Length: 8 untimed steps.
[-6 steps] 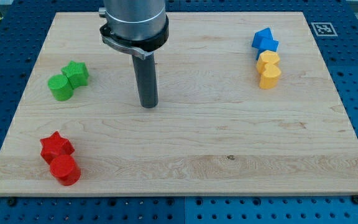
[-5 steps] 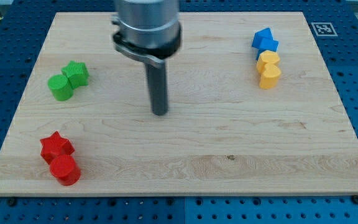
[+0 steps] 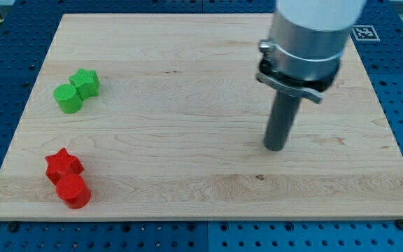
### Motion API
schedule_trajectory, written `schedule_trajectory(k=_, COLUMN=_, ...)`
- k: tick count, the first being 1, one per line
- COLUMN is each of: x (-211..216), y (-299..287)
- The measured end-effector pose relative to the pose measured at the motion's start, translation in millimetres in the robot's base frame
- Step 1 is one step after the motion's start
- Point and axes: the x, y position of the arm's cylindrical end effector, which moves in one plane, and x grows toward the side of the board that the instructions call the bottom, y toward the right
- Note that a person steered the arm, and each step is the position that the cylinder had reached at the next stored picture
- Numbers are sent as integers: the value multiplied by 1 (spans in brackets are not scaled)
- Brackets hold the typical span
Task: Move your arm to the right center of the board
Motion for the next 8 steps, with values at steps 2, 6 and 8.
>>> schedule_trajectory(k=2, x=0, y=14)
schedule_trajectory(k=6, x=-66, y=120)
schedule_trajectory(k=8, x=-68, y=121)
